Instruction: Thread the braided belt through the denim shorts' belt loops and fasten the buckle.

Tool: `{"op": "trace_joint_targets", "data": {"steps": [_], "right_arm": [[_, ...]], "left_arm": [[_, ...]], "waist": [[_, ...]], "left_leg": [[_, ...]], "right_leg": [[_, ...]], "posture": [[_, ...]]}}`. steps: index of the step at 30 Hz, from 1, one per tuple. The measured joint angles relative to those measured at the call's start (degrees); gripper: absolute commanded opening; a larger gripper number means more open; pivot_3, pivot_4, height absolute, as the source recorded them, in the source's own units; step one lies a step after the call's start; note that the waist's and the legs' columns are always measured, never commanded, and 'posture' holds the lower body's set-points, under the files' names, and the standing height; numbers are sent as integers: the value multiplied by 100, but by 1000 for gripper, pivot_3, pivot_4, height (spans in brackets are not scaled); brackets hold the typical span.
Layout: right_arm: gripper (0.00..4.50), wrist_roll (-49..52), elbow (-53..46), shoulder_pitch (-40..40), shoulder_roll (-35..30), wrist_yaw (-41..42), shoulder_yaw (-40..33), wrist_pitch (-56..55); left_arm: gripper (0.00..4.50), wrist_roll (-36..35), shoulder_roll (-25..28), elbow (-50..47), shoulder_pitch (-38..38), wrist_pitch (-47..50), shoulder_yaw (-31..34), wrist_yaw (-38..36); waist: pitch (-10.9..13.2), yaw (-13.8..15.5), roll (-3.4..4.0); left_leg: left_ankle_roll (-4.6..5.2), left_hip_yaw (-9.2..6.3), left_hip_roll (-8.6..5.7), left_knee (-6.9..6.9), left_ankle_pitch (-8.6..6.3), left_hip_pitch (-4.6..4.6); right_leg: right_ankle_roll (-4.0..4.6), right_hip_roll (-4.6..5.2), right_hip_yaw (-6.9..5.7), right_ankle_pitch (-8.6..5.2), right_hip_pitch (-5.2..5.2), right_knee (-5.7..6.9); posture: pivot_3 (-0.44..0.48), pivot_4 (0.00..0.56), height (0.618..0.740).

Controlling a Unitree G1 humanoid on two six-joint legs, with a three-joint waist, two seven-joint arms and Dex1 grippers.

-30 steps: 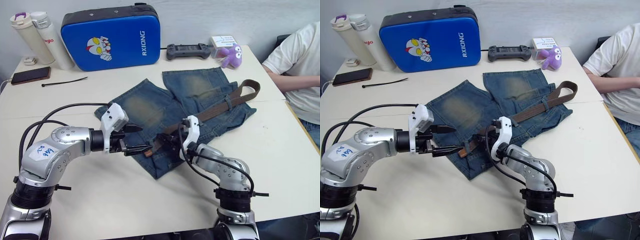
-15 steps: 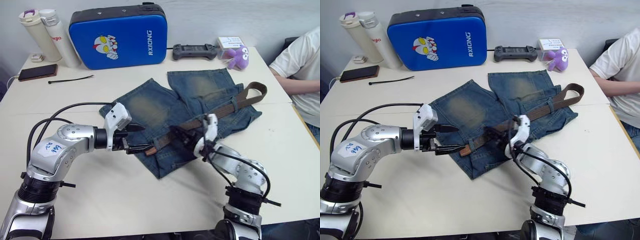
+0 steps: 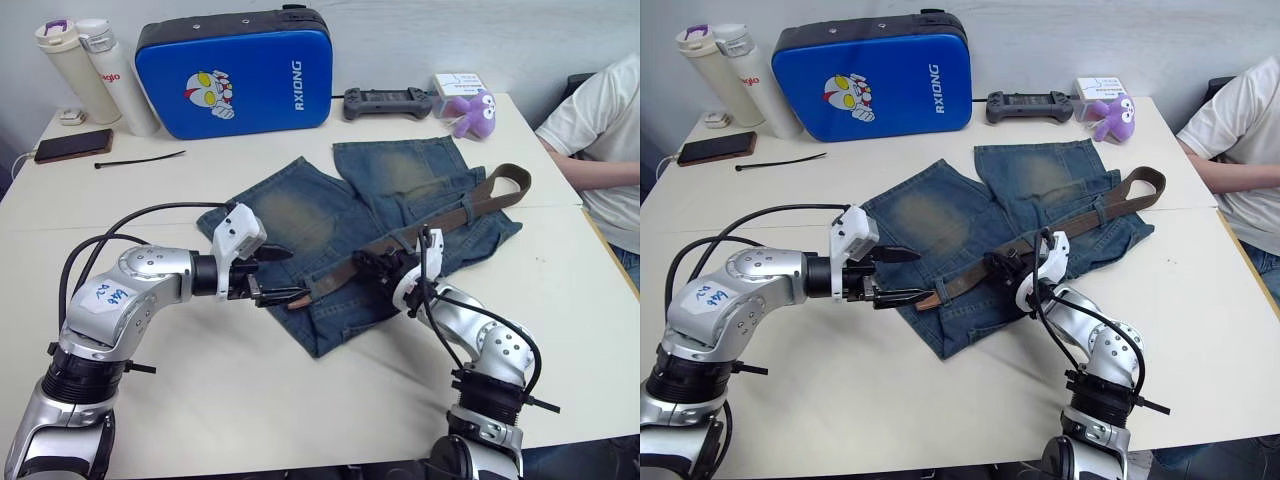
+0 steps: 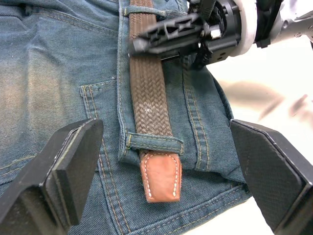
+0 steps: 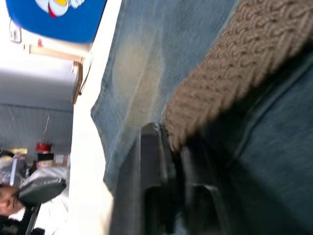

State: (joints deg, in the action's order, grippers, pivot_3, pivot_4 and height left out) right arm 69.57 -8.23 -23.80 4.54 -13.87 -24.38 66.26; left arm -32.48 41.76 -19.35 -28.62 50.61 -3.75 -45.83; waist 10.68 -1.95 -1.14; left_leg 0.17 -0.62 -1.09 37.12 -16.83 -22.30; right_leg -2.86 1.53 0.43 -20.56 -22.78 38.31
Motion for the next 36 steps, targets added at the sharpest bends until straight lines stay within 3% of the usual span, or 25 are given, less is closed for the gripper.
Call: {"op": "trace_joint_targets", "data": {"steps": [11, 15, 20, 21, 27, 31, 36], "right_arm": [[35, -8, -50, 201, -20, 362, 656, -39], [1679, 135, -48, 260, -273, 447, 705, 65], [4134, 591, -284, 273, -977, 522, 814, 435], [4399, 707, -345, 274, -1131, 530, 811, 509], [4399, 1013, -889, 339, -2645, 987, 960, 927], [4399, 1074, -1065, 251, -3080, 1373, 1073, 893], [4399, 1057, -1088, 239, -3380, 1695, 1183, 818]], "left_arm": [[4500, -432, 71, -18, 134, 1096, 228, 102], [4500, -856, 76, -5, 155, 1927, 590, 225], [4500, -1143, 90, 237, -75, 2594, 894, 324], [4500, -1218, 90, 289, -140, 2699, 981, 324], [4500, -1495, 128, 798, -387, 3478, 1125, 354], [4500, -1459, -334, 1409, -705, 4092, 846, 752], [4500, -1504, -429, 1992, -982, 4176, 743, 939]], "waist": [[-1, -130, -2], [-1, -106, -1], [-1, -77, -1], [-1, -67, -1], [0, 21, 0], [1, 35, -1], [1, 31, -1]], "left_leg": [[2, -4, 4, -5, -1, 6], [2, -6, 3, -2, -1, 2], [2, -7, 1, 4, -1, -1], [3, -6, 0, 5, -1, -2], [12, -6, -2, 6, -6, -4], [15, -7, -2, 14, -6, -7], [12, -5, -1, 11, -5, -7]], "right_leg": [[0, -4, -2, 0, 0, 6], [0, -2, -3, 0, 0, 1], [0, 0, -4, 0, 1, -2], [0, 0, -4, 0, 1, -2], [0, 1, -3, 0, 4, -34], [0, 0, -5, 0, 5, -32], [-1, 0, -4, 0, 4, -29]], "posture": [[0, 150, 740], [0, 150, 740], [0, 150, 740], [0, 150, 740], [0, 150, 740], [0, 150, 740], [0, 150, 740]]}}
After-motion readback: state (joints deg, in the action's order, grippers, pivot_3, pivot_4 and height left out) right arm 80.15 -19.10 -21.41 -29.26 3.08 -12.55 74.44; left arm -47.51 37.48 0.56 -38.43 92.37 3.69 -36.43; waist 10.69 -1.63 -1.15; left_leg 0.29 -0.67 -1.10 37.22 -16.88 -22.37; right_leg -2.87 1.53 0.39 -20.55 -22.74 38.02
